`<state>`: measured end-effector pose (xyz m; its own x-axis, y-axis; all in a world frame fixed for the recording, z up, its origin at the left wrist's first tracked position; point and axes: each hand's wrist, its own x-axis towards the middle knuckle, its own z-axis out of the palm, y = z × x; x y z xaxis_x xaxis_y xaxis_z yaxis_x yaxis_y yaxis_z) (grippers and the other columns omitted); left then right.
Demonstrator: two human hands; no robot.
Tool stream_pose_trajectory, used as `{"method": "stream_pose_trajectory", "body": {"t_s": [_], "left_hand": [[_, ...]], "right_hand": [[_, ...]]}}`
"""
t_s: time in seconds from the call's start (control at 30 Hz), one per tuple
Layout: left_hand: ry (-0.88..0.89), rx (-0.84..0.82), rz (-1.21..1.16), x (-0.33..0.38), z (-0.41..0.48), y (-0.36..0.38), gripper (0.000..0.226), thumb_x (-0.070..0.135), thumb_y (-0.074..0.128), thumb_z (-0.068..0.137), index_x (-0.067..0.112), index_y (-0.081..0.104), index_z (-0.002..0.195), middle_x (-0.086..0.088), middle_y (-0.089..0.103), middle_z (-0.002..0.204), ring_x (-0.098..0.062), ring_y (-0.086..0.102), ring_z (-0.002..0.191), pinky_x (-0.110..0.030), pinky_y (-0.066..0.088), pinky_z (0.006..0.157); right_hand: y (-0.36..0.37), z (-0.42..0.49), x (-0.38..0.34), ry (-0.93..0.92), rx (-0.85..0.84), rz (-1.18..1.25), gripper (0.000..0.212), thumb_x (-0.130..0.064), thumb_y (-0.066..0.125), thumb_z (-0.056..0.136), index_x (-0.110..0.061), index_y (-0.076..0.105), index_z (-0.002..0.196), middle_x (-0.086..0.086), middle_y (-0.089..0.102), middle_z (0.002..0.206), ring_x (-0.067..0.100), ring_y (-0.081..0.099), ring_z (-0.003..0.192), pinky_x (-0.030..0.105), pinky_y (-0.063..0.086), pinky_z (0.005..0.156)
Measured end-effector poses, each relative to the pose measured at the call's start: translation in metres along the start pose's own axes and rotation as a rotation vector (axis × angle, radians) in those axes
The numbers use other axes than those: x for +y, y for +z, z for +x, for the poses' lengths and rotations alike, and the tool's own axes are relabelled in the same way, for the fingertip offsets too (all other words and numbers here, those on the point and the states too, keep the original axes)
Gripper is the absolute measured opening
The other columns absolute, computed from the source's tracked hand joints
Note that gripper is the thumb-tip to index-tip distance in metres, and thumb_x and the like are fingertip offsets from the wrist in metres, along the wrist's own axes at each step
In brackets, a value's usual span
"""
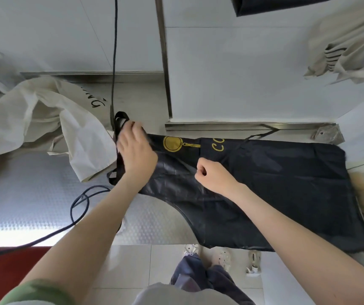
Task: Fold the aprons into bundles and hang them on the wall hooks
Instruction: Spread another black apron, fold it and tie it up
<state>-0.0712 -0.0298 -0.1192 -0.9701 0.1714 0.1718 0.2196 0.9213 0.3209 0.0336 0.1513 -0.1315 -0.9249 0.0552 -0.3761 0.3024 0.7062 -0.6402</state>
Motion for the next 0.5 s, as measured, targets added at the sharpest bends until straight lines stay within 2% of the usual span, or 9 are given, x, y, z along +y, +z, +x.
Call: {"method": "stream_pose_trajectory", "body": {"t_s": [0.07,0.13,0.2,0.27,0.37,0.43,0.5], "left_hand": [[0.153,-0.178,-0.029,0.025,0.001,-0.002,0.063,-0.01,0.049,0.068,0.011,0.049,0.127,-0.011,0.038,0.141,-0.032,0.033,0.129,-0.044,0.024,0.107],[0.269,-0.382,-0.033,0.048,0.002,0.005,0.046,-0.003,0.047,0.082,0.02,0.056,0.121,-0.001,0.043,0.137,-0.024,0.033,0.129,-0.039,0.022,0.107],[0.299,-0.495,-0.03,0.065,0.002,0.014,0.031,0.011,0.041,0.093,0.021,0.059,0.116,0.0,0.052,0.127,-0.023,0.041,0.122,-0.037,0.028,0.103],[0.328,-0.575,0.019,0.082,0.001,0.023,0.028,0.02,0.037,0.097,0.017,0.058,0.115,-0.005,0.058,0.118,-0.026,0.052,0.11,-0.038,0.039,0.094],[0.401,-0.712,0.111,0.107,-0.002,0.04,0.028,0.021,0.033,0.099,0.008,0.053,0.115,-0.012,0.059,0.113,-0.03,0.055,0.101,-0.04,0.046,0.085],[0.405,-0.767,0.079,0.117,-0.005,0.054,0.03,0.019,0.035,0.099,0.007,0.053,0.119,-0.015,0.055,0.119,-0.031,0.053,0.105,-0.041,0.047,0.088],[0.433,-0.74,0.093,0.13,-0.007,0.069,0.035,0.016,0.04,0.097,0.012,0.049,0.131,-0.013,0.048,0.13,-0.032,0.047,0.116,-0.043,0.042,0.095]], "right_hand": [[-0.006,-0.009,-0.006,-0.053,-0.046,0.009,0.012,-0.017,0.049,0.093,-0.008,0.047,0.084,0.007,0.056,0.073,0.015,0.046,0.06,0.036,0.041,0.06],[-0.01,-0.02,-0.011,-0.094,-0.108,0.007,0.012,-0.019,0.049,0.094,-0.009,0.049,0.087,0.005,0.058,0.074,0.014,0.047,0.061,0.034,0.041,0.061],[-0.011,-0.029,-0.015,-0.127,-0.207,-0.027,0.015,-0.024,0.047,0.097,-0.012,0.052,0.09,0.001,0.059,0.077,0.013,0.05,0.065,0.033,0.044,0.064],[-0.015,-0.035,-0.011,-0.101,-0.267,-0.094,0.022,-0.034,0.043,0.099,-0.016,0.055,0.096,-0.002,0.063,0.084,0.014,0.056,0.072,0.034,0.048,0.07],[-0.031,-0.046,0.016,0.062,-0.171,-0.086,0.027,-0.038,0.04,0.099,-0.016,0.054,0.101,-0.004,0.06,0.081,0.016,0.057,0.075,0.035,0.047,0.069],[-0.045,-0.058,0.048,0.241,-0.034,-0.045,0.024,-0.034,0.039,0.1,-0.014,0.051,0.102,-0.002,0.058,0.081,0.016,0.054,0.072,0.032,0.043,0.063],[-0.058,-0.073,0.096,0.464,0.15,0.009,0.018,-0.026,0.044,0.098,-0.009,0.047,0.103,0.006,0.059,0.092,0.019,0.054,0.078,0.032,0.043,0.066]]}}
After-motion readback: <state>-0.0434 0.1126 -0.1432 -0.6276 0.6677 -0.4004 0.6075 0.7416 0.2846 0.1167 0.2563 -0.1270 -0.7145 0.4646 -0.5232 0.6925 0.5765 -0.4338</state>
